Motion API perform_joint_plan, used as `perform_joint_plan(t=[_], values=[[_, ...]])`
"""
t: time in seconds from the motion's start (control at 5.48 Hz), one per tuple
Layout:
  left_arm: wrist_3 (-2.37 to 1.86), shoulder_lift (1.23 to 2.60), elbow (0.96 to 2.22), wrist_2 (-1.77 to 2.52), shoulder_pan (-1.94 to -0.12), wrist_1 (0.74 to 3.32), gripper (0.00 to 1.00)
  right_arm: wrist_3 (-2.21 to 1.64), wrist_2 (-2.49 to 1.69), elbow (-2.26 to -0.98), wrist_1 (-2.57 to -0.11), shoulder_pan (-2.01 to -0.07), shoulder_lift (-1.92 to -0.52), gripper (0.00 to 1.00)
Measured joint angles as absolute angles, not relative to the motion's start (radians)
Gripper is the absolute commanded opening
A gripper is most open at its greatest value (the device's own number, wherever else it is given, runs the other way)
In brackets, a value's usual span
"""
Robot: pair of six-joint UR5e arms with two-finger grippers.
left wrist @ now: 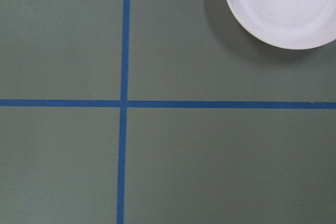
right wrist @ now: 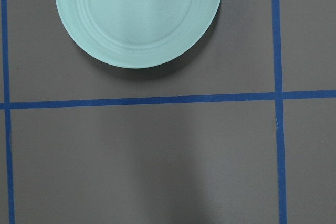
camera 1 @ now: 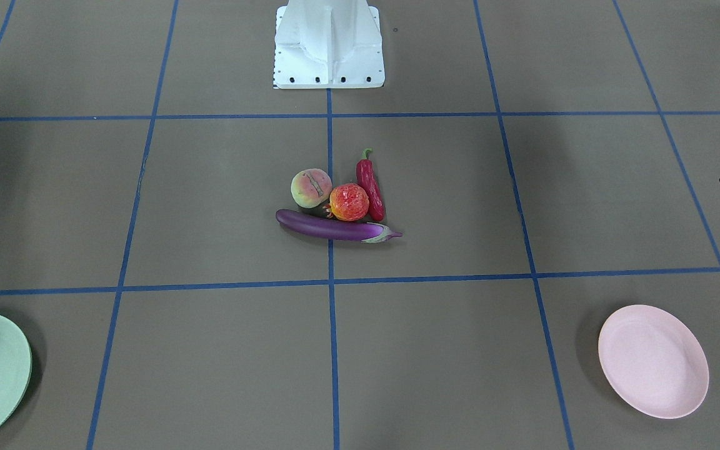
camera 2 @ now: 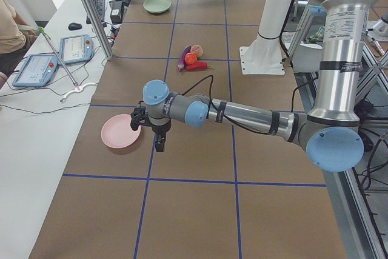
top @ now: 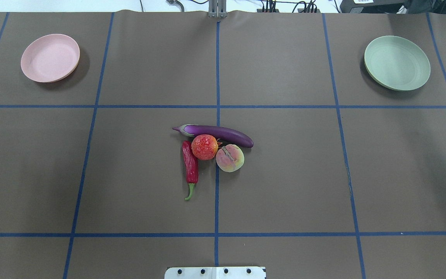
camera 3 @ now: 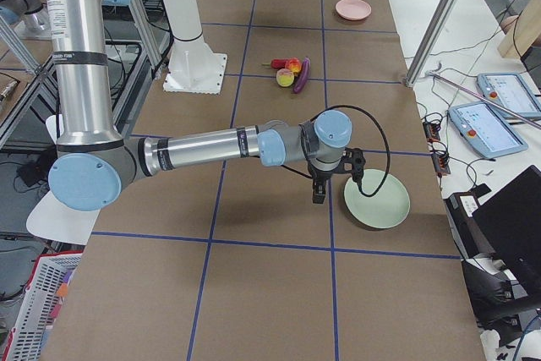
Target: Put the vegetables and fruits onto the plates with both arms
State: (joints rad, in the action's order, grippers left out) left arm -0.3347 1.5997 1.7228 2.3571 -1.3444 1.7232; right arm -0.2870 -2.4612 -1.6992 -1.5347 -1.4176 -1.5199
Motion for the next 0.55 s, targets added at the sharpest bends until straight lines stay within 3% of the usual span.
perform_joint_plan(t=[0.55], values=[[-0.630, 1.724, 1.803, 2.362, -1.073, 1.786, 1.00, -0.308, -2.516, -1.701, -1.445, -1.307, -1.511, 1.00]])
